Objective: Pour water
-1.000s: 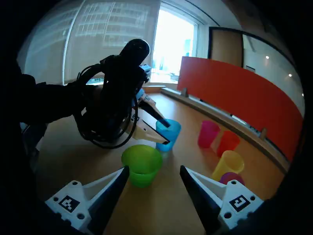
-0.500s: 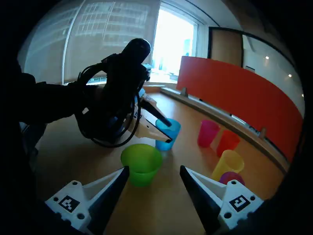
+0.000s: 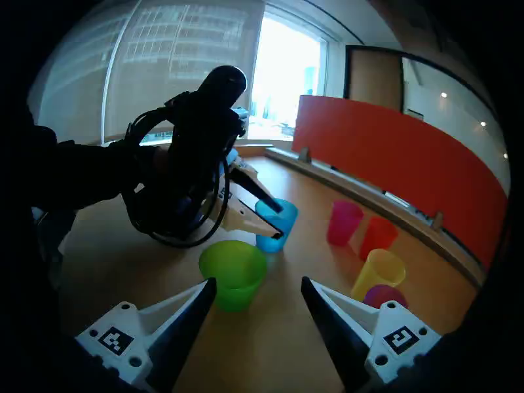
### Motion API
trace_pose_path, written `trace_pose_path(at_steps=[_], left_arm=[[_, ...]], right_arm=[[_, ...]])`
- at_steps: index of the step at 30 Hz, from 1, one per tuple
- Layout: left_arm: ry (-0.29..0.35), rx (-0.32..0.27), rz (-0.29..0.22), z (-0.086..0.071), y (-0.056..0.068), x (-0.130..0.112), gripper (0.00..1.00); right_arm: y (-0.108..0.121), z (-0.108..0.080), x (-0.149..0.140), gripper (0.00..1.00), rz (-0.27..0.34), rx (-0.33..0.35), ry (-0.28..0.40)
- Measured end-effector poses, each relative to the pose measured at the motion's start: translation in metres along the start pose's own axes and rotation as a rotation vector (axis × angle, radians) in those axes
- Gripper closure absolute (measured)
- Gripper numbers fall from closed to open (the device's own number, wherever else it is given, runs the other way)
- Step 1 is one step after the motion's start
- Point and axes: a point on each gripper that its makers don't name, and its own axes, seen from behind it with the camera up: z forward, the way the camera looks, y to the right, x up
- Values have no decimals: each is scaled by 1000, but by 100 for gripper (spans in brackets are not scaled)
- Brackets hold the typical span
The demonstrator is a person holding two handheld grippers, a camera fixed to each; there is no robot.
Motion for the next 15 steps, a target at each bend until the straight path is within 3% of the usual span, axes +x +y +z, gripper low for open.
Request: trace_pose_path(at_steps=[15], left_arm=[[70, 24, -5, -27, 2, 23, 13]], right_arm=[[-4, 0, 3, 0, -4, 4, 5]])
